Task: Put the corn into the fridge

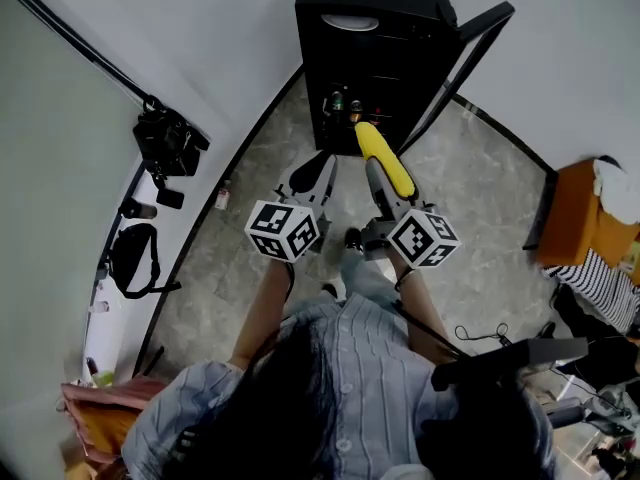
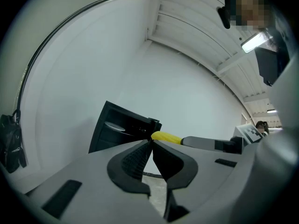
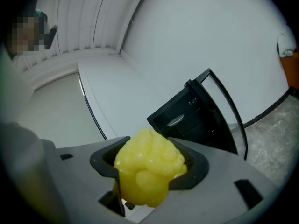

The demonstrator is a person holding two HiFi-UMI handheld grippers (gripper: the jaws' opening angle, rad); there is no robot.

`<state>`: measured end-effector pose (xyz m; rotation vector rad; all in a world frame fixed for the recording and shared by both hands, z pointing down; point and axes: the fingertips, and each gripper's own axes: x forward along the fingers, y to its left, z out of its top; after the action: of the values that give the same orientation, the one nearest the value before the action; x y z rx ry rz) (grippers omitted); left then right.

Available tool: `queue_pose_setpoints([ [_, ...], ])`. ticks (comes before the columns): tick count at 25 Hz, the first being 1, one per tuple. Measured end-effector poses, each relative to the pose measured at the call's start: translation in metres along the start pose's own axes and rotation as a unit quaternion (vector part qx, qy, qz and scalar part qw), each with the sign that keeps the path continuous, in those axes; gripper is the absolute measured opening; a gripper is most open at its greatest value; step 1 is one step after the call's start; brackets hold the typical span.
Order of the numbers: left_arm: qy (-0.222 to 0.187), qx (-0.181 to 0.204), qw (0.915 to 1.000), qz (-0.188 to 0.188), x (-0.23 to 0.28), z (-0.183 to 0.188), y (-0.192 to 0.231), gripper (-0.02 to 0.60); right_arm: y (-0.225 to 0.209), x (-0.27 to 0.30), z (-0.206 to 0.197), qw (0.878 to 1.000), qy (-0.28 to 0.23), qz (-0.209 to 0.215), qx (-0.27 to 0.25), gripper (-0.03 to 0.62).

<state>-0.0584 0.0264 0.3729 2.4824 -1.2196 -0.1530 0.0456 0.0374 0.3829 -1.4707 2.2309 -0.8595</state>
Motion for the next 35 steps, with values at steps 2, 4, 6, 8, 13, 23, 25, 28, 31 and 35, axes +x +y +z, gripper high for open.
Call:
queue_pose_setpoints([
  [2, -0.001, 0.002, 1.0000, 0.002, 0.017, 0.006, 0.004, 0.040, -0.010, 0.016, 0.007, 1.000, 0.007, 0.002, 0.001, 0.253],
  [4, -0.002, 0.004, 1.0000, 0.004, 0.033, 0.011, 0.008, 0.040, -0.019, 0.031, 0.013, 1.000, 0.012, 0.004, 0.004, 0.253],
  [6, 0.000, 0.005, 1.0000, 0.008, 0.045, 0.014, 0.014, 0.040, -0.028, 0.046, 0.018, 1.000, 0.017, 0.006, 0.005, 0.253],
  [8, 0.003, 0.003, 0.9999, 0.014, 0.055, 0.015, 0.021, 0.040, -0.035, 0.057, 0.021, 1.000, 0.022, 0.008, 0.006, 0.253],
  [13, 0.008, -0.001, 0.9996, 0.028, 0.082, 0.014, 0.033, 0.040, -0.055, 0.084, 0.027, 0.999, 0.035, 0.012, 0.012, 0.253],
  [23, 0.011, 0.007, 0.9990, 0.042, 0.115, 0.024, 0.046, 0.040, -0.069, 0.133, 0.038, 0.998, 0.046, 0.037, 0.020, 0.253],
  [25, 0.009, 0.005, 0.9990, 0.044, 0.119, 0.025, 0.048, 0.040, -0.071, 0.139, 0.040, 0.998, 0.049, 0.040, 0.019, 0.253],
  [28, 0.011, 0.004, 0.9990, 0.044, 0.125, 0.022, 0.048, 0.040, -0.078, 0.142, 0.043, 0.998, 0.050, 0.037, 0.019, 0.253],
  [31, 0.016, 0.004, 0.9990, 0.042, 0.130, 0.019, 0.049, 0.040, -0.084, 0.144, 0.044, 0.998, 0.049, 0.029, 0.018, 0.253],
  [35, 0.023, 0.007, 0.9991, 0.036, 0.137, 0.018, 0.051, 0.040, -0.093, 0.150, 0.043, 0.999, 0.047, 0.017, 0.012, 0.253],
])
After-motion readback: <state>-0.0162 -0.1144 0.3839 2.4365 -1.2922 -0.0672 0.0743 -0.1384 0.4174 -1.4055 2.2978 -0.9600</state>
